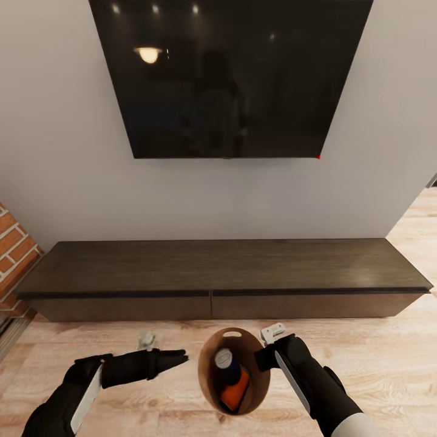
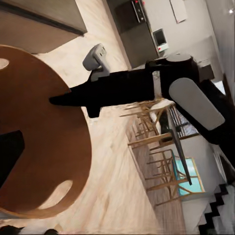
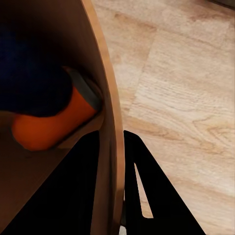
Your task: Put the three can of soda from the living room inside the tash can in the kitchen.
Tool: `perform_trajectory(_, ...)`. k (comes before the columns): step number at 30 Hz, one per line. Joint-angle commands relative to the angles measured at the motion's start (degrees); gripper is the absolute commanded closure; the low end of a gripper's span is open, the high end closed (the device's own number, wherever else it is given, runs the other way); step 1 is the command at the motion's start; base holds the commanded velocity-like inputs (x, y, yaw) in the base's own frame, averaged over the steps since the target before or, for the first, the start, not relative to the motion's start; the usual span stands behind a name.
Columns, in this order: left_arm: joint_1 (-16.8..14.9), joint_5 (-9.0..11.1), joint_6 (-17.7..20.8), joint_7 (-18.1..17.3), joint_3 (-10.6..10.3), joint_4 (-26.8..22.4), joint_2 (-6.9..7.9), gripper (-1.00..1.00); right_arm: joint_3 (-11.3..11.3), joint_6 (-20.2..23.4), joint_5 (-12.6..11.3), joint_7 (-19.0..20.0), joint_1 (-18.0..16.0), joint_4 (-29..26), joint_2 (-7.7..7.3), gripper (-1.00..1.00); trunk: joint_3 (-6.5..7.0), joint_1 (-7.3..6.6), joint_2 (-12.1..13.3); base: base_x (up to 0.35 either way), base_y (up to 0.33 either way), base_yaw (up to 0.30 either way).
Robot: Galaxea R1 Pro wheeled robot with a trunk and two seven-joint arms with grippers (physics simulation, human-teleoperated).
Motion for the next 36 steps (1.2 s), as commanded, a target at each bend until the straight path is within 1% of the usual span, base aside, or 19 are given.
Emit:
perform_trajectory(1,0.01,0.0,-0.09,-2.25,0.67,1.06,1.04,-1.0,0.0,0.01,-0.83,0.33,-0.01,-0.01,0.01,1.0,0.0,0.0,0.0,0.0,0.0,0.0)
perform_trajectory(2,0.01,-0.01,-0.49,-5.3,2.45,2.93,2.68,-1.0,0.0,0.01,-0.84,0.35,-0.01,-0.01,-0.01,1.0,0.0,0.0,0.0,0.0,0.0,0.0)
perform_trajectory(3,0.01,-0.02,-0.83,-6.39,3.58,3.85,3.44,-1.0,0.0,0.01,-0.84,0.35,-0.01,-0.01,0.0,1.0,0.0,0.0,0.0,0.0,0.0,0.0)
perform_trajectory(4,0.01,-0.05,-1.78,-7.96,6.08,5.74,4.81,-1.0,0.0,0.01,-0.84,0.36,-0.01,-0.01,-0.03,1.0,0.0,0.0,0.0,0.0,0.0,0.0)
perform_trajectory(5,0.01,-0.08,-2.37,-8.52,7.29,6.73,5.45,-1.0,0.0,0.01,-0.84,0.38,-0.01,-0.01,-0.02,1.0,0.0,0.0,0.0,0.0,0.0,0.0)
perform_trajectory(6,0.01,-0.13,-3.81,-9.32,9.49,8.86,6.67,-1.0,0.0,0.01,-0.84,0.41,-0.01,-0.02,-0.01,1.0,0.0,0.0,0.0,0.0,0.0,0.0)
perform_trajectory(7,0.01,-0.14,-4.61,-9.61,10.38,10.02,7.3,-1.0,0.0,0.01,-0.85,0.43,-0.01,-0.04,-0.01,1.0,0.0,0.0,0.0,0.0,0.0,0.0)
perform_trajectory(10,0.01,-0.22,-7.2,-10.14,12.15,13.8,9.33,-1.0,0.0,0.01,-0.85,0.45,-0.01,-0.07,-0.03,1.0,0.0,0.0,0.0,0.0,0.0,0.0)
perform_trajectory(12,0.01,-0.26,-11.5,-10.35,13.24,19.81,11.76,-1.0,0.0,0.01,-0.86,0.46,-0.01,-0.15,-0.01,1.0,0.0,0.0,0.0,0.0,0.0,0.0)
perform_trajectory(14,0.01,-0.28,-14.14,-10.39,13.51,23.06,12.67,-1.0,0.0,0.01,-0.85,0.46,-0.01,-0.19,-0.02,1.0,0.0,0.0,0.0,0.0,0.0,0.0)
perform_trajectory(15,0.01,-0.28,-16.85,-10.33,13.71,26.36,13.5,-1.0,0.0,0.01,-0.85,0.47,-0.01,-0.22,-0.04,1.0,0.0,0.0,0.0,0.0,0.0,0.0)
perform_trajectory(16,0.01,-0.29,-18.19,-10.2,13.78,28.08,13.89,-1.0,0.0,0.01,-0.85,0.47,-0.01,-0.23,-0.05,1.0,0.0,0.0,0.0,0.0,0.0,0.0)
perform_trajectory(17,0.01,-0.29,-20.97,-9.58,13.89,31.99,14.56,-1.0,0.0,0.01,-0.85,0.47,-0.01,-0.26,-0.06,1.0,0.0,0.0,0.0,0.0,0.0,0.0)
perform_trajectory(18,0.01,-0.29,-27.68,-6.15,14.02,40.26,15.4,-1.0,0.0,0.01,-0.85,0.47,-0.01,-0.28,-0.05,1.0,0.0,0.0,0.0,0.0,0.0,0.0)
perform_trajectory(20,0.01,-0.28,-30.44,-3.96,14.05,43.03,15.53,-1.0,0.0,0.01,-0.85,0.47,-0.01,-0.29,-0.05,1.0,0.0,0.0,0.0,0.0,0.0,0.0)
perform_trajectory(23,0.01,-0.22,-36.9,1.92,14.08,50.64,15.81,-1.0,0.0,0.01,-0.85,0.47,-0.01,-0.34,-0.06,1.0,0.06,0.0,0.0,0.0,0.0,0.0)
perform_trajectory(27,0.01,-0.21,-38.19,3.11,14.07,52.44,15.85,-1.0,0.0,-0.06,-0.85,0.47,-0.01,-0.36,-0.06,1.0,0.38,0.0,0.0,0.0,0.0,0.0)
perform_trajectory(36,0.01,-0.21,-38.31,3.21,14.06,52.61,15.81,-1.0,0.0,-0.08,-0.85,0.47,-0.01,-0.4,-0.04,1.0,1.21,0.0,0.0,0.0,0.0,0.0)
